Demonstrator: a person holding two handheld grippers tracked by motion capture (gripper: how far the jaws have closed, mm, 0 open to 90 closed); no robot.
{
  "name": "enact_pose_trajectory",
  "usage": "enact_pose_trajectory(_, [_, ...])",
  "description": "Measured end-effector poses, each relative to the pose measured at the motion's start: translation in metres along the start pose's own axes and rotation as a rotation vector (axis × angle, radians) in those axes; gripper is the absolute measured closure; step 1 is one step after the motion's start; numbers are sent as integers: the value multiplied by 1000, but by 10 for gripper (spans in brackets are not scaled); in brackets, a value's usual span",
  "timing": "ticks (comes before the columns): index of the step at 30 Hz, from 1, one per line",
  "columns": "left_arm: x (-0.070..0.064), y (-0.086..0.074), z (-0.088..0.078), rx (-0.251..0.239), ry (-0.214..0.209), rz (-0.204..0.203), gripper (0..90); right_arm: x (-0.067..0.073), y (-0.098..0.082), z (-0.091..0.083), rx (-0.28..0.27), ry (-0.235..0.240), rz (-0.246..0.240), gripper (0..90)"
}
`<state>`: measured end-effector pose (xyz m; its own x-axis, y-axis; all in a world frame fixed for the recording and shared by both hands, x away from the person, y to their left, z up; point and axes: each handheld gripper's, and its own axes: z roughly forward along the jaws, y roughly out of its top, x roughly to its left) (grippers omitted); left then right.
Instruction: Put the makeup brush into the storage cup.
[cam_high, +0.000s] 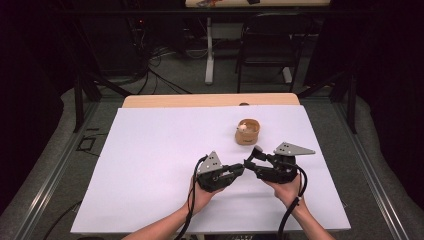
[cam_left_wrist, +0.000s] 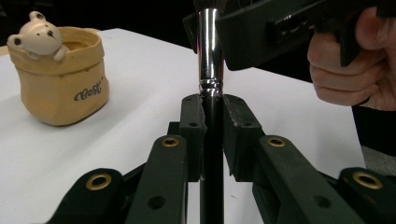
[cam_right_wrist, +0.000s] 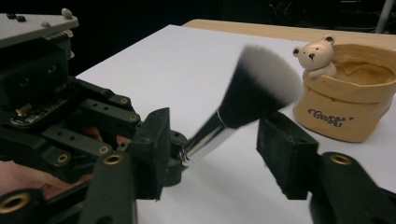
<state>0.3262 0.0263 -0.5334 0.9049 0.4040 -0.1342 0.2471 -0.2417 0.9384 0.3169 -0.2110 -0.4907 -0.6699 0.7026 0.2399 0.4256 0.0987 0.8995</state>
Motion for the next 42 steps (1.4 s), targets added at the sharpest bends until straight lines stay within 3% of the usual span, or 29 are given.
enact_pose_trajectory(10, [-3,-2,4,0,8,4,791,-3,-4,3,22,8,41,656])
enact_pose_trajectory(16, [-5,-2,7,2,7,17,792,-2,-3,2,11,34,39,749])
enact_pose_trajectory(17, [-5,-2,6,-5,6,18,868,-1,-3,2,8,35,32,763])
enact_pose_trajectory(21, [-6,0,6,9,2,31,827,-1,-4,2,15,37,21,768])
enact_pose_trajectory(25, [-5,1,4,40,0,40,718,3,-2,2,21,27,-17,768])
enact_pose_trajectory(29, [-2,4,-2,82,13,22,503,5,-1,2,39,13,-62,768])
enact_pose_trajectory(30, [0,4,-5,89,18,21,413,7,-1,2,40,5,-76,768])
enact_pose_trajectory(31, [1,5,-8,92,30,30,413,7,-1,2,40,5,-76,768])
enact_pose_trajectory(38, [7,9,-25,134,43,38,175,9,0,1,50,-7,-111,768])
enact_pose_trajectory(42, [12,9,-35,143,49,29,157,9,0,0,51,-10,-117,768])
